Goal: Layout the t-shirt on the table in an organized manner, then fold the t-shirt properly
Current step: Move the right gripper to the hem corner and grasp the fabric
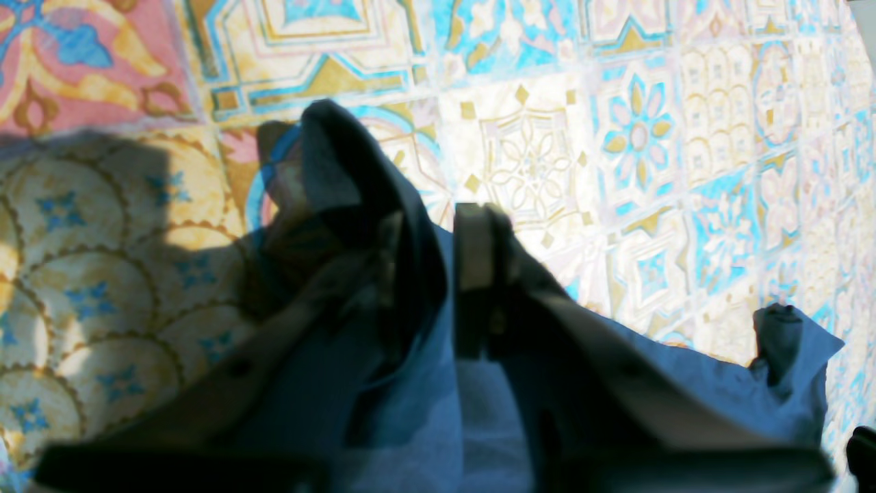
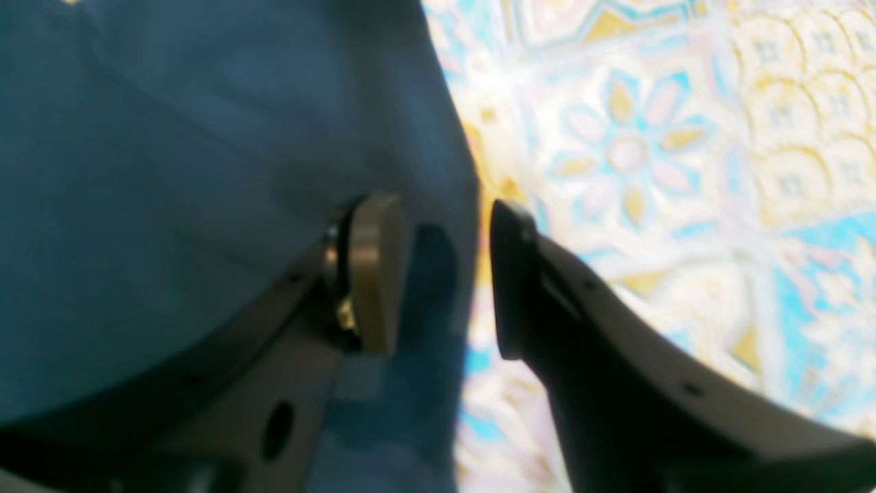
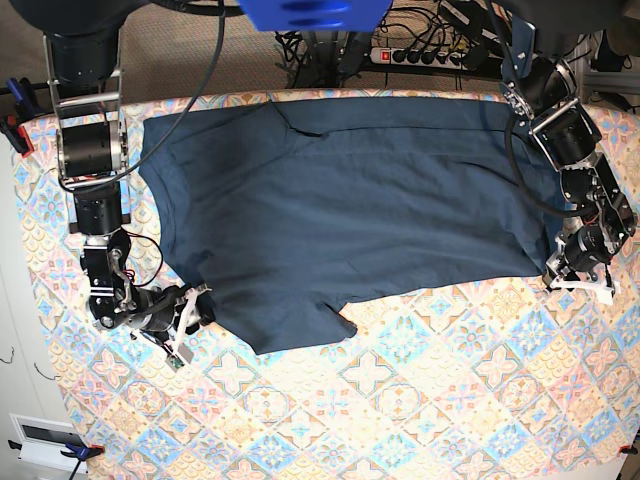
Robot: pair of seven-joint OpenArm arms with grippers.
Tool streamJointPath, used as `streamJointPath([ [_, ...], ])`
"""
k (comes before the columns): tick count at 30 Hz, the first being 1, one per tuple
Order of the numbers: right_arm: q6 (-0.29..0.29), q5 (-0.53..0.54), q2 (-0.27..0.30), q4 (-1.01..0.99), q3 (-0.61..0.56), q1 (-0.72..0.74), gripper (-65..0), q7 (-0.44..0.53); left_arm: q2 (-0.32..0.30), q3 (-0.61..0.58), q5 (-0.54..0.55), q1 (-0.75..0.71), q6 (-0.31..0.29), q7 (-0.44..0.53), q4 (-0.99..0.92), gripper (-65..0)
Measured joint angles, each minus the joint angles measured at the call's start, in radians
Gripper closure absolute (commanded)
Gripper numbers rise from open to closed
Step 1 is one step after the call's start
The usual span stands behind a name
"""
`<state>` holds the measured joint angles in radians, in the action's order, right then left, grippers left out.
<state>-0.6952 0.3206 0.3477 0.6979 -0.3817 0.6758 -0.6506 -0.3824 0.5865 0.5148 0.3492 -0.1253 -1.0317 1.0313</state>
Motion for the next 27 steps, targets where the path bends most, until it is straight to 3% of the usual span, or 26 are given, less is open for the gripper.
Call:
streamJointPath([
  [4,0.015,-0.123,-0.092,-0.006,0.01,0.013,-21.1,0.006,0.0,0.0,0.001,0.0,0.0,0.0,0.0,0.0],
  [7,-0.027,-0.164,-0.167,-0.004,0.022,0.013,-21.1,0.048,0.002,-0.001,0.001,0.0,-0.002,-0.005,0.0,0.0],
  [10,-0.015,-0.249,-0.159,-0.003,0.071,0.014,-22.6,0.069,-0.005,0.0,0.0,-0.008,0.002,-0.005,0.0,0.0],
  [14,0.014,-0.323,-0.102,-0.007,0.117,0.016,-30.4,0.043,0.0,0.0,0.003,-0.034,-0.002,-0.002,0.002,0.0],
  [21,-0.023,-0.287,-0.209,-0.034,0.1,0.018,-32.2,0.134,-0.004,0.001,0.001,-0.053,-0.001,-0.003,0.002,0.0],
  [27,0.011,-0.322,-0.148,-0.155,0.108,0.007,-32.2,0.182,-0.003,0.002,0.002,-0.055,-0.002,0.0,0.002,0.0],
])
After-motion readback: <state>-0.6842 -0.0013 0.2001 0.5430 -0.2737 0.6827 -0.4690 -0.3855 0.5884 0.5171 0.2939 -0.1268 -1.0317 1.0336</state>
